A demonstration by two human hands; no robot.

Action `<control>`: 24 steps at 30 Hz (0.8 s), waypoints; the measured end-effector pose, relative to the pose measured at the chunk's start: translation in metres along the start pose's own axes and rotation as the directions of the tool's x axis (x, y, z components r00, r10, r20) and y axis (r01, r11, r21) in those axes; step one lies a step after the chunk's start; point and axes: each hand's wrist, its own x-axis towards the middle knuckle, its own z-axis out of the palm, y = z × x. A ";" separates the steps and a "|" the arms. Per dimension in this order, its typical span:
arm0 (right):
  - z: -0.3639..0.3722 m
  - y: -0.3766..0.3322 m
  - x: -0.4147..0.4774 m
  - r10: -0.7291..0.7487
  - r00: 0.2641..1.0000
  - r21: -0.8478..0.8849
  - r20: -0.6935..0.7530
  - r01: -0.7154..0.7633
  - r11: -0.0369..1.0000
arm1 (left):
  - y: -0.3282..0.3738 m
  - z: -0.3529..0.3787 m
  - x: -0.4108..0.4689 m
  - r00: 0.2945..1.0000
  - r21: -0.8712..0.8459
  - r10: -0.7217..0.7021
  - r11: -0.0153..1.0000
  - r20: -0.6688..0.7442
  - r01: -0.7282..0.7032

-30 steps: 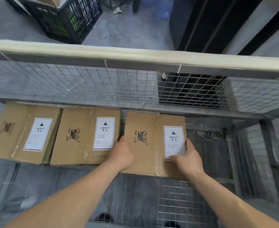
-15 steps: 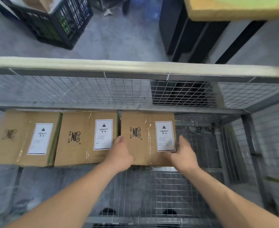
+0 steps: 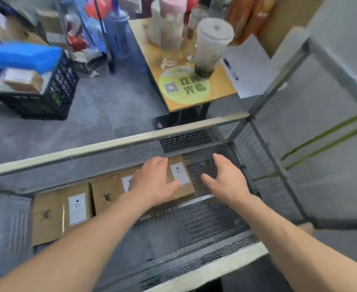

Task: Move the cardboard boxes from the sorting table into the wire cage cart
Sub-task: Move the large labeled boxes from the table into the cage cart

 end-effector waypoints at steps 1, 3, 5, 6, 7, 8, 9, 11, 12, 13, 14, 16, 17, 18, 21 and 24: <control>-0.018 -0.006 -0.014 0.001 0.999 -0.017 -0.040 -0.002 1.000 | 0.011 -0.017 -0.009 0.999 0.010 0.042 0.999 -0.022 -0.041; -0.054 -0.014 -0.042 0.010 0.994 -0.052 -0.112 -0.016 0.999 | 0.034 -0.048 -0.024 0.990 0.028 0.131 0.991 -0.051 -0.130; -0.085 -0.016 -0.068 0.018 0.988 -0.080 -0.151 -0.031 0.996 | 0.058 -0.071 -0.036 0.974 0.050 0.215 0.976 -0.066 -0.212; -0.100 -0.014 -0.081 0.024 0.986 -0.100 -0.166 -0.041 0.994 | 0.071 -0.081 -0.041 0.965 0.065 0.254 0.966 -0.071 -0.250; -0.113 -0.011 -0.094 0.037 0.984 -0.123 -0.176 -0.059 0.991 | 0.084 -0.088 -0.047 0.954 0.079 0.291 0.955 -0.074 -0.285; -0.126 -0.007 -0.108 0.057 0.981 -0.140 -0.187 -0.084 0.987 | 0.097 -0.094 -0.053 0.942 0.092 0.327 0.943 -0.077 -0.320; -0.138 -0.001 -0.122 0.083 0.976 -0.147 -0.204 -0.114 0.982 | 0.111 -0.099 -0.059 0.928 0.103 0.364 0.929 -0.079 -0.356; -0.158 0.013 -0.153 0.139 0.959 -0.150 -0.246 -0.179 0.972 | 0.138 -0.103 -0.073 0.898 0.122 0.433 0.898 -0.079 -0.422; -0.167 0.020 -0.170 0.164 0.950 -0.150 -0.265 -0.209 0.966 | 0.151 -0.104 -0.081 0.882 0.132 0.464 0.882 -0.078 -0.452; -0.174 0.027 -0.187 0.188 0.940 -0.147 -0.284 -0.236 0.961 | 0.164 -0.105 -0.091 0.865 0.143 0.496 0.864 -0.080 -0.482; -0.181 0.035 -0.205 0.211 0.929 -0.141 -0.304 -0.263 0.955 | 0.176 -0.104 -0.100 0.845 0.155 0.527 0.845 -0.085 -0.512; -0.193 0.048 -0.241 0.256 0.905 -0.131 -0.339 -0.315 0.940 | 0.201 -0.102 -0.123 0.806 0.187 0.585 0.805 -0.088 -0.564; -0.198 0.055 -0.261 0.275 0.893 -0.126 -0.356 -0.337 0.933 | 0.212 -0.100 -0.137 0.787 0.201 0.611 0.784 -0.087 -0.587; -0.201 0.061 -0.281 0.291 0.880 -0.119 -0.375 -0.357 0.926 | 0.222 -0.097 -0.151 0.766 0.211 0.637 0.763 -0.087 -0.610; -0.208 0.073 -0.341 0.343 0.836 -0.087 -0.428 -0.416 0.905 | 0.248 -0.088 -0.199 0.707 0.243 0.703 0.701 -0.074 -0.671; -0.206 0.085 -0.400 0.387 0.801 -0.072 -0.457 -0.467 0.881 | 0.269 -0.078 -0.245 0.658 0.262 0.750 0.651 -0.071 -0.713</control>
